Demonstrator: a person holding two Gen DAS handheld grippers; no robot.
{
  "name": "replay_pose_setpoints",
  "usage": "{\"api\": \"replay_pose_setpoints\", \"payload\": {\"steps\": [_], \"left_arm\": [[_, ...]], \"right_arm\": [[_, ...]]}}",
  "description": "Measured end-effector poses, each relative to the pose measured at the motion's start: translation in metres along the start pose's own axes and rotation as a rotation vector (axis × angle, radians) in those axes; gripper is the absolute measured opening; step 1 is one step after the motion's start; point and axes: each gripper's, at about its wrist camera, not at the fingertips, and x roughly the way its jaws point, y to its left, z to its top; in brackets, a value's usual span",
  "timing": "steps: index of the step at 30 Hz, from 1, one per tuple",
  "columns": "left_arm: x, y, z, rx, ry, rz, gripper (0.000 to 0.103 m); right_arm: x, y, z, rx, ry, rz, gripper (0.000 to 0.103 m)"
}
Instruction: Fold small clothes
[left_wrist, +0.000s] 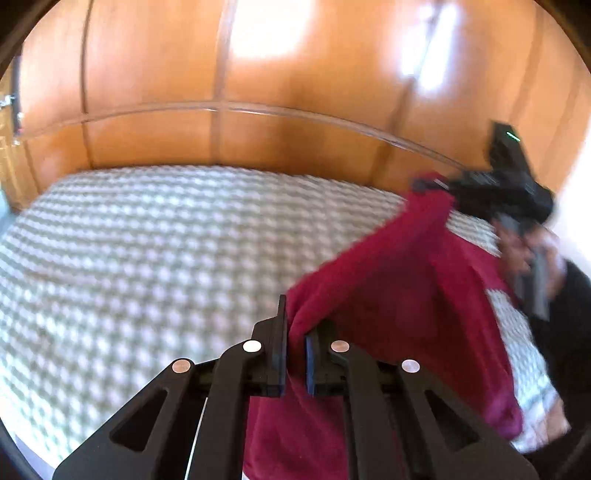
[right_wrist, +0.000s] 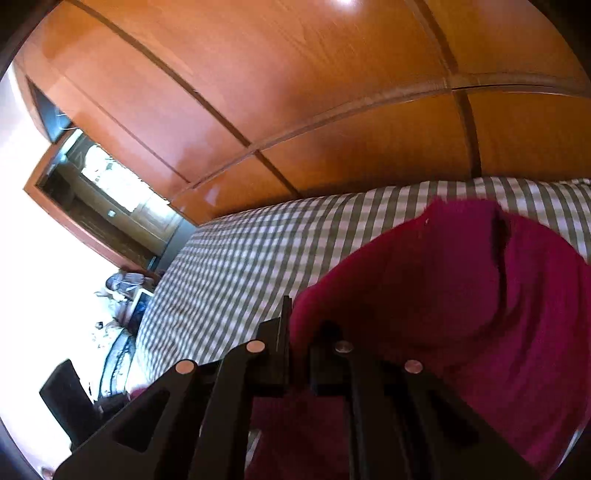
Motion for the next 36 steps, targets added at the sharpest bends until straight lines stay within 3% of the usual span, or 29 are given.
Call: {"api": "replay_pose_setpoints", "payload": {"steps": [2, 4, 5, 6, 8, 9, 11, 13, 15, 20, 22, 23, 25, 27, 33, 36], "left_arm": [[0.020, 0.021, 0.024, -0.014, 0.017, 0.063, 0.006], [0.047, 0.040, 0.046, -0.067, 0.075, 0.137, 0.008], [0.055, 0.050, 0.052, -0.093, 0.092, 0.173, 0.013], [0.063, 0.061, 0.055, -0.134, 0.105, 0.195, 0.017], [0.063, 0.083, 0.053, -0.205, 0.114, 0.238, 0.053], [0.058, 0.095, 0.050, -0.230, 0.092, 0.280, 0.058], [0.044, 0.117, 0.041, -0.285, 0.067, 0.322, 0.060], [0.035, 0.127, 0.027, -0.304, 0.066, 0.297, 0.060], [0.022, 0.120, 0.007, -0.255, 0.062, 0.264, 0.060], [-0.002, 0.070, -0.053, -0.193, 0.061, 0.201, 0.061], [-0.008, 0.051, -0.076, -0.173, 0.046, 0.202, 0.061], [-0.010, 0.039, -0.090, -0.183, 0.047, 0.156, 0.061], [-0.011, 0.018, -0.104, -0.161, 0.070, 0.107, 0.061], [-0.015, -0.009, -0.122, -0.109, 0.089, 0.078, 0.061], [-0.029, -0.056, -0.171, -0.020, 0.210, -0.152, 0.061], [-0.023, -0.058, -0.192, -0.028, 0.254, -0.162, 0.061]], "right_arm": [[0.022, 0.000, 0.015, 0.006, 0.017, -0.019, 0.008], [0.039, 0.001, 0.022, -0.004, 0.033, 0.001, 0.028], [0.043, -0.001, 0.024, -0.006, 0.034, 0.003, 0.060], [0.040, -0.006, 0.023, 0.002, 0.023, -0.003, 0.073], [0.028, -0.011, 0.016, -0.021, -0.022, -0.022, 0.073], [0.022, -0.016, 0.012, -0.034, -0.022, -0.041, 0.073], [0.005, -0.030, -0.001, -0.044, -0.028, -0.085, 0.074], [-0.015, -0.055, -0.016, -0.042, -0.036, -0.165, 0.074], [-0.037, -0.085, -0.031, -0.005, -0.037, -0.251, 0.074], [-0.129, -0.163, -0.089, 0.166, -0.109, -0.417, 0.072], [-0.174, -0.195, -0.117, 0.274, -0.168, -0.467, 0.065], [-0.190, -0.207, -0.127, 0.323, -0.187, -0.480, 0.057], [-0.216, -0.229, -0.155, 0.426, -0.195, -0.475, 0.052], [-0.225, -0.231, -0.181, 0.453, -0.163, -0.407, 0.052], [-0.203, -0.178, -0.247, 0.266, 0.032, -0.273, 0.052], [-0.189, -0.149, -0.264, 0.205, 0.058, -0.240, 0.052]]}}
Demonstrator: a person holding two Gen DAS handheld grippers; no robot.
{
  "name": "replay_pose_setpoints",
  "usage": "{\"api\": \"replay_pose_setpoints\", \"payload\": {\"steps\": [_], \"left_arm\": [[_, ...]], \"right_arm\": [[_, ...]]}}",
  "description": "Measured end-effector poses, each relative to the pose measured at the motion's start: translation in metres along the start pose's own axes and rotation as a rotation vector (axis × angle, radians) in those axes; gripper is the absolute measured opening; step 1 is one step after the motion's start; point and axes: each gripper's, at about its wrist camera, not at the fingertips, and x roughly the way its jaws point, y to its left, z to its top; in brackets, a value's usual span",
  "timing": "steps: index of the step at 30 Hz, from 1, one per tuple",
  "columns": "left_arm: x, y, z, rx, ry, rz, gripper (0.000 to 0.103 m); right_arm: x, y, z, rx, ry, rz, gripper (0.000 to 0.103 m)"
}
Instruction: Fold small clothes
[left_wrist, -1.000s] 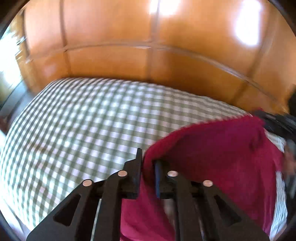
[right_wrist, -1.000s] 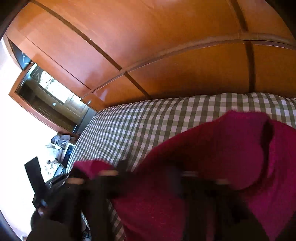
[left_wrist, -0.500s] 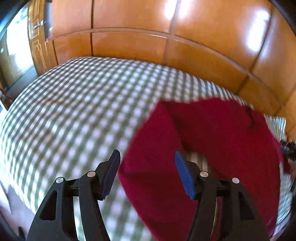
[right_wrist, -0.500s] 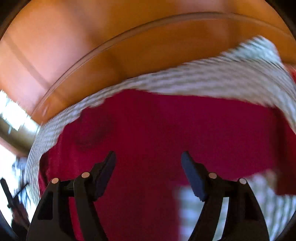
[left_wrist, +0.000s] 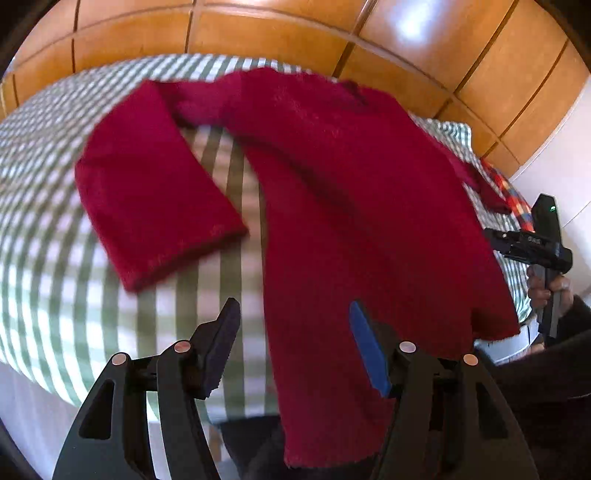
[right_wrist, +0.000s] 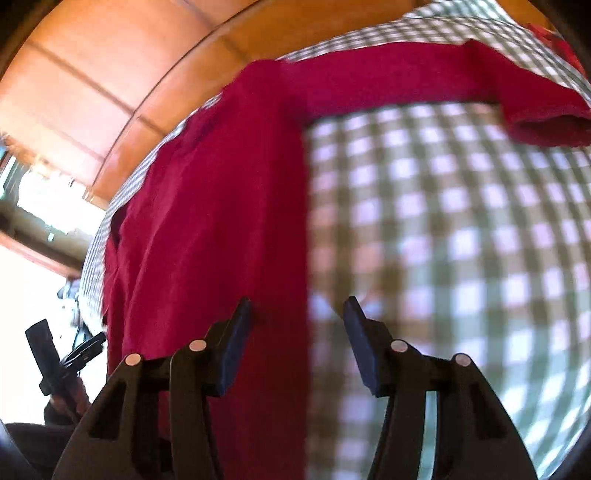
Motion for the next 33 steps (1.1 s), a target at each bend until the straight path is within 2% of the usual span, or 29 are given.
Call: {"api": "replay_pose_setpoints", "payload": {"steps": [2, 3, 4, 5, 6, 9, 13, 14, 15, 18, 19, 20, 22, 23, 24, 26, 27, 29, 30, 32, 33], "left_arm": [[0.010, 0.001, -0.005, -0.018, 0.023, 0.004, 0.061], [0.015, 0.002, -0.008, -0.023, 0.032, 0.013, 0.060], [0.017, 0.002, -0.010, -0.031, 0.034, 0.019, 0.049], [0.019, 0.004, -0.009, -0.048, 0.028, 0.015, 0.027], [0.015, 0.005, -0.008, -0.070, 0.022, -0.034, 0.012], [-0.006, 0.009, -0.001, -0.111, -0.044, -0.132, 0.010], [-0.041, 0.031, 0.001, -0.221, -0.118, -0.216, 0.008], [-0.042, 0.037, -0.001, -0.241, -0.113, -0.209, 0.008], [-0.036, 0.043, -0.006, -0.253, -0.084, -0.168, 0.008], [-0.006, 0.054, -0.023, -0.291, 0.058, -0.032, 0.005], [0.002, 0.054, -0.028, -0.288, 0.092, -0.003, 0.005], [0.001, 0.054, -0.030, -0.291, 0.088, -0.005, 0.005], [-0.009, 0.052, -0.030, -0.291, 0.066, 0.018, 0.006], [-0.014, 0.050, -0.029, -0.275, 0.054, 0.050, 0.006], [-0.021, 0.046, -0.025, -0.248, 0.032, 0.092, 0.006], [-0.028, 0.035, -0.017, -0.199, -0.014, 0.143, 0.006], [-0.031, 0.024, -0.008, -0.160, -0.052, 0.171, 0.006], [-0.034, 0.005, 0.009, -0.090, -0.113, 0.177, 0.006], [-0.034, -0.003, 0.016, -0.069, -0.134, 0.176, 0.010], [-0.028, -0.019, 0.029, -0.039, -0.162, 0.162, 0.032], [-0.022, -0.028, 0.039, -0.029, -0.163, 0.137, 0.033]], "right_arm": [[0.007, 0.019, -0.010, -0.080, 0.027, -0.017, 0.052], [0.011, 0.033, -0.014, -0.153, 0.037, -0.066, 0.048], [0.013, 0.040, -0.018, -0.192, 0.043, -0.095, 0.044], [0.014, 0.046, -0.020, -0.219, 0.047, -0.120, 0.031], [0.014, 0.048, -0.021, -0.232, 0.048, -0.138, 0.012], [0.007, 0.055, -0.022, -0.249, 0.042, -0.150, 0.011], [-0.036, 0.053, -0.009, -0.209, -0.064, -0.028, 0.010], [-0.042, 0.055, -0.009, -0.202, -0.073, -0.018, 0.010], [-0.043, 0.052, -0.010, -0.192, -0.076, -0.025, 0.010], [-0.020, 0.037, -0.022, -0.180, -0.003, -0.105, 0.010], [-0.018, 0.025, -0.034, -0.178, 0.018, -0.149, 0.010], [-0.009, 0.020, -0.035, -0.163, 0.037, -0.170, 0.011], [0.000, 0.021, -0.034, -0.139, 0.030, -0.166, 0.014], [-0.003, 0.019, -0.034, -0.132, 0.024, -0.149, 0.021], [-0.004, 0.018, -0.032, -0.123, 0.021, -0.124, 0.040], [-0.021, 0.001, -0.028, -0.090, -0.005, -0.089, 0.059], [-0.032, -0.006, -0.024, -0.068, -0.042, -0.111, 0.061], [-0.057, -0.033, -0.013, 0.012, -0.124, -0.175, 0.065], [-0.070, -0.050, -0.007, 0.060, -0.173, -0.216, 0.065], [-0.092, -0.077, 0.009, 0.118, -0.267, -0.371, 0.066], [-0.100, -0.084, 0.015, 0.111, -0.301, -0.435, 0.065]]}}
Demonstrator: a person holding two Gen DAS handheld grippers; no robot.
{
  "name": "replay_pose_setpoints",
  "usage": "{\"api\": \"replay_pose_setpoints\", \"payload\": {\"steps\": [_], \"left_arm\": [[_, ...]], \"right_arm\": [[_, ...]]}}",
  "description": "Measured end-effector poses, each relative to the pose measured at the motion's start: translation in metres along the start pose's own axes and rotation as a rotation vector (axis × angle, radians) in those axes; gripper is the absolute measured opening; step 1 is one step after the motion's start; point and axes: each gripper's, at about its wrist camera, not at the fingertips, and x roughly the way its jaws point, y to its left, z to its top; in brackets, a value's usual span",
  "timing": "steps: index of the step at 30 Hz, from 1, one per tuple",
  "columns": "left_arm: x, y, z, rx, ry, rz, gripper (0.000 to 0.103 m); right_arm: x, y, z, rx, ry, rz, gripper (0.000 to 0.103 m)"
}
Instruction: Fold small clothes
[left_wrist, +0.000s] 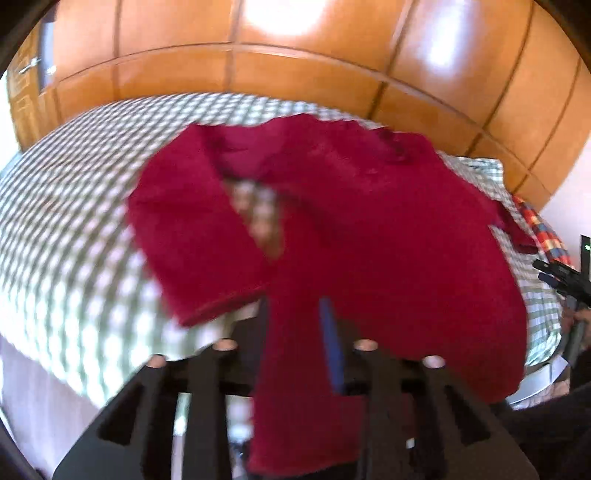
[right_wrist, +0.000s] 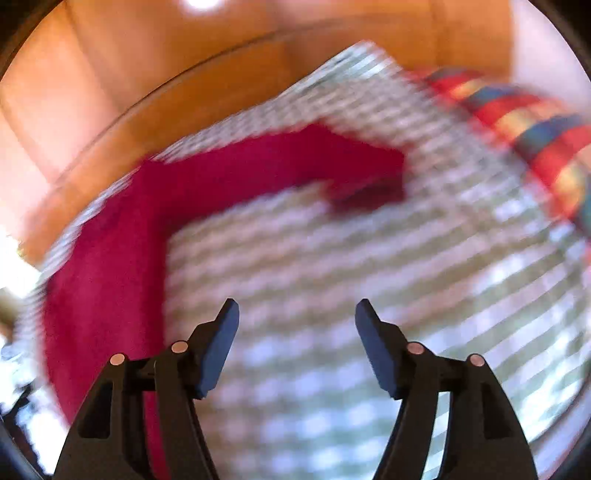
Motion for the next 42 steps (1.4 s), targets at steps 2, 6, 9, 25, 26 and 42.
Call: {"api": "replay_pose_setpoints", "payload": {"steps": [2, 6, 9, 25, 26, 42], "left_arm": [[0.013, -0.017, 0.012, 0.009, 0.010, -0.040, 0.033], [0.032, -0.045, 0.030, 0.035, 0.030, -0.080, 0.033], [0.042, -0.063, 0.034, 0.062, 0.043, -0.102, 0.033], [0.071, -0.086, 0.041, 0.096, 0.098, -0.159, 0.033], [0.072, -0.086, 0.042, 0.092, 0.095, -0.164, 0.033], [0.082, -0.070, 0.060, 0.035, 0.067, -0.226, 0.033]], "right_arm": [[0.003, -0.011, 0.016, -0.032, -0.052, -0.103, 0.062], [0.023, 0.012, 0.033, -0.265, -0.078, -0.213, 0.053], [0.045, 0.031, 0.031, -0.407, -0.060, -0.241, 0.053], [-0.015, -0.071, 0.167, 0.379, -0.113, 0.398, 0.004], [-0.020, -0.063, 0.174, 0.383, -0.121, 0.439, 0.004], [0.014, 0.253, 0.187, 0.102, 0.105, 0.771, 0.004]]}}
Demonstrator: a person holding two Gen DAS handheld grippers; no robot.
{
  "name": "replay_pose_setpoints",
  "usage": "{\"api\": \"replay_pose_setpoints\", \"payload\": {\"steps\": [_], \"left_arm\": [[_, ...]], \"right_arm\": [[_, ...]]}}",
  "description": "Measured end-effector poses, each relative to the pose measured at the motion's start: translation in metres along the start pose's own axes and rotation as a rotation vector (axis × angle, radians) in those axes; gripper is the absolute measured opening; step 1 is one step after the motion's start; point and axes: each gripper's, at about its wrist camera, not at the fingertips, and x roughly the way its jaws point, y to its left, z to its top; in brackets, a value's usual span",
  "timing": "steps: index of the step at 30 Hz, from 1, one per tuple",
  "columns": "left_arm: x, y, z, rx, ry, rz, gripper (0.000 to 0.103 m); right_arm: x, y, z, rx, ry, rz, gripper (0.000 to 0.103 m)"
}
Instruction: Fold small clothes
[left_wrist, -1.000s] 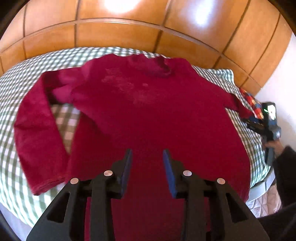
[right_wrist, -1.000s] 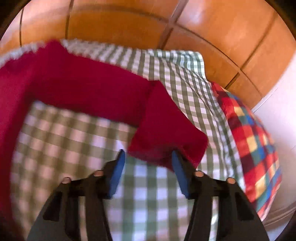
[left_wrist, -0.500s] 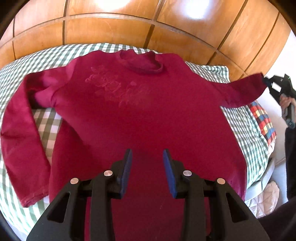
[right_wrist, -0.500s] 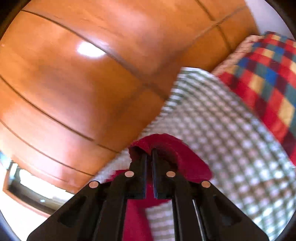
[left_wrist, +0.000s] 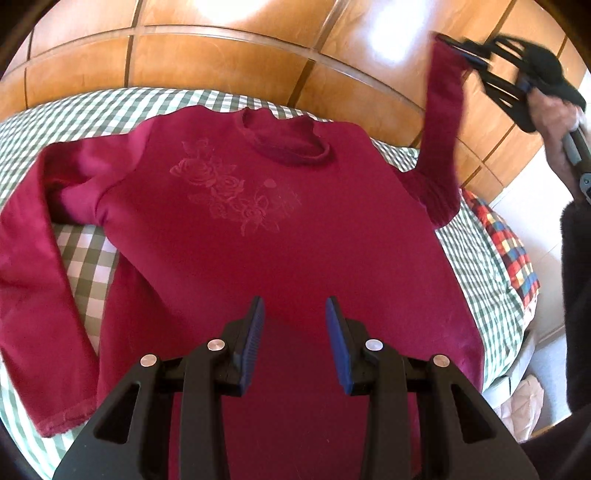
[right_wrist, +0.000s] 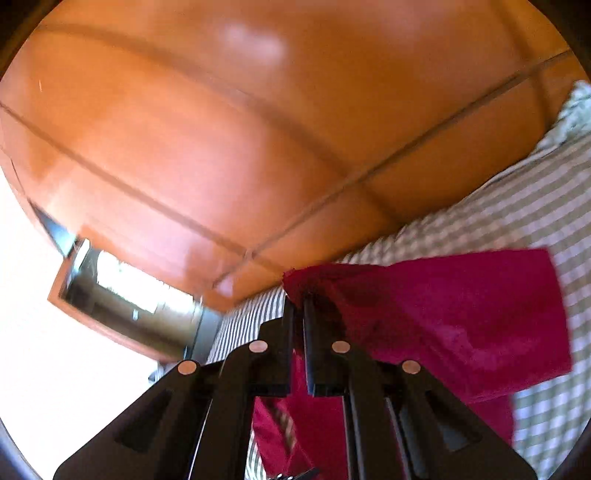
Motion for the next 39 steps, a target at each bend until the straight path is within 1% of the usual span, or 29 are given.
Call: {"api": "replay_pose_setpoints", "payload": {"steps": [1, 2, 4, 5, 6, 7, 9, 11, 12, 14, 15, 16, 18, 20, 21, 22, 23, 24, 26, 28, 30, 31, 32, 33, 34, 35, 36, 38, 39], "left_arm": [[0.000, 0.002, 0.002, -0.005, -0.004, -0.004, 0.033], [0.000, 0.004, 0.004, -0.010, -0.008, -0.007, 0.034], [-0.002, 0.009, 0.009, -0.027, -0.025, -0.015, 0.033], [-0.002, 0.012, 0.012, -0.038, -0.030, -0.020, 0.033], [-0.002, 0.015, 0.015, -0.055, -0.034, -0.025, 0.033], [-0.003, 0.018, 0.018, -0.067, -0.039, -0.029, 0.033], [-0.004, 0.024, 0.024, -0.084, -0.051, -0.039, 0.033], [-0.001, 0.032, 0.031, -0.112, -0.053, -0.043, 0.033], [0.002, 0.037, 0.037, -0.132, -0.057, -0.052, 0.033], [0.008, 0.043, 0.045, -0.165, -0.054, -0.057, 0.033], [0.013, 0.048, 0.052, -0.191, -0.055, -0.061, 0.033], [0.018, 0.052, 0.059, -0.210, -0.058, -0.067, 0.034], [0.030, 0.058, 0.070, -0.248, -0.057, -0.071, 0.034], [0.043, 0.062, 0.081, -0.273, -0.049, -0.084, 0.033], [0.053, 0.063, 0.087, -0.287, -0.039, -0.074, 0.033], [0.060, 0.063, 0.092, -0.295, -0.032, -0.072, 0.033], [0.068, 0.063, 0.097, -0.299, -0.023, -0.077, 0.034], [0.077, 0.062, 0.103, -0.303, -0.008, -0.077, 0.033], [0.093, 0.061, 0.115, -0.316, 0.010, -0.077, 0.033], [0.106, 0.060, 0.121, -0.326, 0.030, -0.072, 0.033], [0.120, 0.058, 0.128, -0.333, 0.053, -0.095, 0.033], [0.125, 0.055, 0.130, -0.320, 0.056, -0.075, 0.026], [0.128, 0.053, 0.133, -0.306, 0.056, -0.057, 0.016], [0.129, 0.049, 0.137, -0.283, 0.055, -0.041, 0.013], [0.128, 0.047, 0.140, -0.275, 0.045, -0.029, 0.010], [0.120, 0.046, 0.144, -0.270, 0.019, -0.035, 0.009], [0.105, 0.044, 0.149, -0.273, -0.021, -0.073, 0.008], [0.076, 0.042, 0.155, -0.263, -0.088, -0.118, 0.008], [0.055, 0.042, 0.155, -0.249, -0.131, -0.140, 0.008]], "right_arm": [[0.023, 0.009, -0.006, -0.016, 0.045, 0.003, 0.005], [0.040, 0.016, -0.012, -0.031, 0.081, 0.007, 0.007], [0.071, 0.031, -0.024, -0.065, 0.149, -0.002, 0.016], [0.080, 0.036, -0.030, -0.080, 0.176, 0.010, 0.043], [0.084, 0.041, -0.036, -0.091, 0.184, 0.039, 0.068], [0.082, 0.045, -0.040, -0.102, 0.165, 0.063, 0.070], [0.066, 0.047, -0.042, -0.135, 0.121, 0.070, 0.070], [0.050, 0.037, -0.046, -0.136, 0.079, 0.057, 0.070], [0.039, 0.030, -0.049, -0.136, 0.061, 0.043, 0.070], [0.010, -0.001, -0.058, -0.124, 0.012, -0.015, 0.071], [-0.001, -0.009, -0.062, -0.120, 0.000, -0.042, 0.071], [-0.013, -0.027, -0.068, -0.105, -0.017, -0.100, 0.071], [-0.034, -0.058, -0.080, -0.074, -0.039, -0.181, 0.070], [-0.052, -0.093, -0.094, -0.047, -0.055, -0.311, 0.066], [-0.057, -0.105, -0.101, -0.058, -0.058, -0.385, 0.066], [-0.061, -0.119, -0.109, -0.073, -0.053, -0.473, 0.066], [-0.061, -0.132, -0.116, -0.073, -0.034, -0.532, 0.065], [-0.059, -0.143, -0.123, -0.065, -0.016, -0.562, 0.065], [-0.056, -0.158, -0.129, -0.065, -0.009, -0.597, 0.064], [-0.049, -0.163, -0.134, -0.077, 0.002, -0.619, 0.061], [-0.038, -0.166, -0.135, -0.097, 0.014, -0.648, 0.055], [-0.030, -0.168, -0.133, -0.098, 0.014, -0.662, 0.052], [-0.025, -0.171, -0.130, -0.083, 0.007, -0.659, 0.048], [-0.019, -0.180, -0.123, -0.057, -0.007, -0.648, 0.041], [-0.018, -0.184, -0.118, -0.028, -0.034, -0.637, 0.033], [-0.020, -0.182, -0.113, -0.015, -0.053, -0.639, 0.025], [-0.021, -0.181, -0.108, -0.012, -0.073, -0.633, 0.022], [-0.024, -0.169, -0.107, -0.055, -0.102, -0.609, 0.021], [-0.024, -0.163, -0.108, -0.086, -0.107, -0.595, 0.022]]}}
